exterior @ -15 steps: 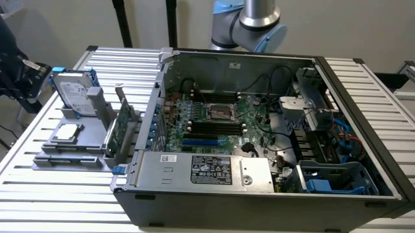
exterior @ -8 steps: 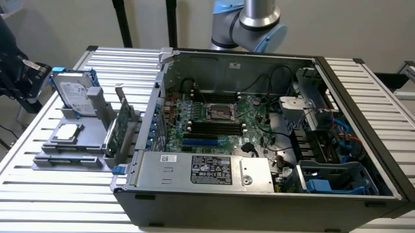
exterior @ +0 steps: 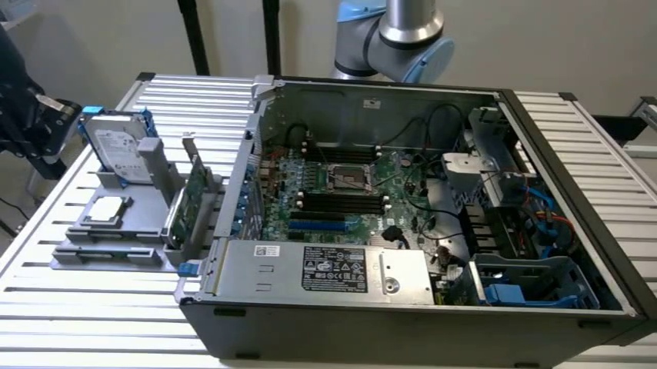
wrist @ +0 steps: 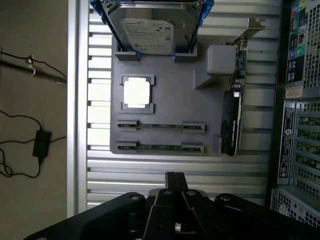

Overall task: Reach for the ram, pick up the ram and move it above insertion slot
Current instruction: 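Reach for the ram, then pick up the ram and move it above insertion slot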

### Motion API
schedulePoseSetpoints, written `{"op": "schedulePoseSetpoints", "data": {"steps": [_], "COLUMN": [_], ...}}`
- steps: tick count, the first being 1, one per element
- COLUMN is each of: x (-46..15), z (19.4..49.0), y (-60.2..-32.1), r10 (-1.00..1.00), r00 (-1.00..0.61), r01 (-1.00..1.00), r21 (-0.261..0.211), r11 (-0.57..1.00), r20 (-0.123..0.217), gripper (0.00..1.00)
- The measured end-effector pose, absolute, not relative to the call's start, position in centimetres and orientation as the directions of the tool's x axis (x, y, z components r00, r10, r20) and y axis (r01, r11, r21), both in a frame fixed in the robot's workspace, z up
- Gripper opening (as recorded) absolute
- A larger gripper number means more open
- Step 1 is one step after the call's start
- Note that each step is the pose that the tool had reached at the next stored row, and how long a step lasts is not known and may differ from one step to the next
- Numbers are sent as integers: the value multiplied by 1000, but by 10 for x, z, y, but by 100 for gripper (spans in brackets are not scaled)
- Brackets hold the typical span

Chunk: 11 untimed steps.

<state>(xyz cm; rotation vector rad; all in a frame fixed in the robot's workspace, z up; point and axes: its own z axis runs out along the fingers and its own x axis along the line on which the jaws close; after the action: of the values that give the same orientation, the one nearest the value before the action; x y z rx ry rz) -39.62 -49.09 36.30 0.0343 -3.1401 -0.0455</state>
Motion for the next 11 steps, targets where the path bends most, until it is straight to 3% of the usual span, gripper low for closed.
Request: {"op": "schedulePoseSetpoints", "data": {"steps": [11], "x": [-396], "z": [363], "y": [-491], "r10": [-210], "r00": [-978], "r01": [-209], "r21": [29], "r11": [977], "r20": [1], "gripper": [11]}}
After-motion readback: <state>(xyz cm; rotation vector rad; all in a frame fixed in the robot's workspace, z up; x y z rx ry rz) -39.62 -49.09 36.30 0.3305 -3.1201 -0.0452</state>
